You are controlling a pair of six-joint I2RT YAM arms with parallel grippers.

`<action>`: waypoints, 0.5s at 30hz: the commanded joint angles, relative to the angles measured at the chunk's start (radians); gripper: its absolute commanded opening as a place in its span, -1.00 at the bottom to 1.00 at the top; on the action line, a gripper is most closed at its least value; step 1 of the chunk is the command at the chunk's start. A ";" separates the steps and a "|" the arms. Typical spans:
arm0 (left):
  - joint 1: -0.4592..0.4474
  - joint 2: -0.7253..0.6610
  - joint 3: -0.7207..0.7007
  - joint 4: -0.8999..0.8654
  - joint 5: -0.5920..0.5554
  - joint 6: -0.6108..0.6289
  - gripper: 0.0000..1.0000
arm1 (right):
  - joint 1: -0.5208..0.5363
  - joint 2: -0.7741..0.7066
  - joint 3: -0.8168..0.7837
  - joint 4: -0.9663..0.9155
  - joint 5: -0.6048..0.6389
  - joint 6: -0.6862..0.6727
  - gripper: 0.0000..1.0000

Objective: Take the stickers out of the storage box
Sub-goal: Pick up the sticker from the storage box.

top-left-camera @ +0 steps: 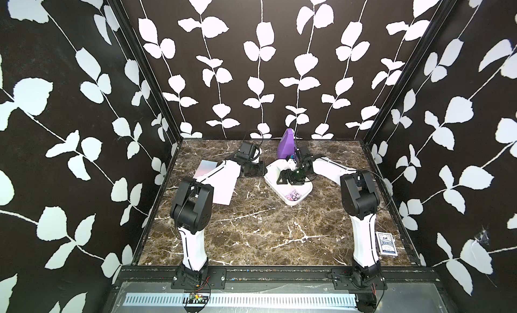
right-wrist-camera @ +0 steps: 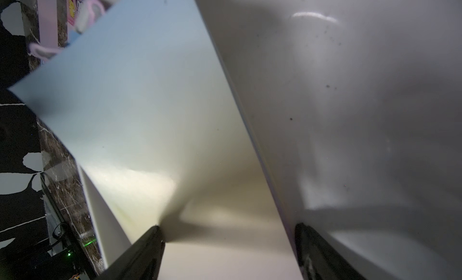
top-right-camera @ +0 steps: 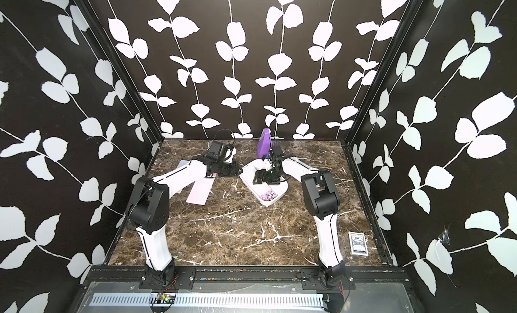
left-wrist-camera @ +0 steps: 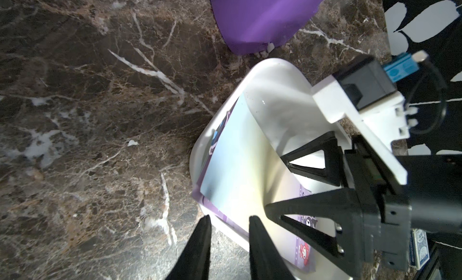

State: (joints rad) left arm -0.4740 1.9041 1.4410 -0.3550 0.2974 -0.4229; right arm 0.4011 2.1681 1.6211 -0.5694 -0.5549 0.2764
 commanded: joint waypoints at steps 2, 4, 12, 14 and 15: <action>0.005 -0.003 0.044 -0.011 -0.006 0.025 -0.39 | -0.010 0.048 0.009 -0.067 0.071 -0.010 0.70; 0.005 0.005 0.048 -0.010 -0.006 0.027 -0.39 | -0.010 0.050 0.011 -0.071 0.072 -0.011 0.70; 0.005 0.019 0.053 -0.030 -0.032 0.045 -0.36 | -0.012 0.050 0.014 -0.074 0.072 -0.014 0.70; 0.005 0.021 0.052 -0.030 -0.036 0.046 -0.36 | -0.012 0.054 0.012 -0.073 0.072 -0.015 0.70; 0.005 0.022 0.052 -0.032 -0.037 0.047 -0.36 | -0.012 0.055 0.012 -0.072 0.072 -0.016 0.70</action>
State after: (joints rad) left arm -0.4740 1.9339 1.4761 -0.3622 0.2760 -0.3965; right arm 0.4011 2.1719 1.6299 -0.5819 -0.5537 0.2691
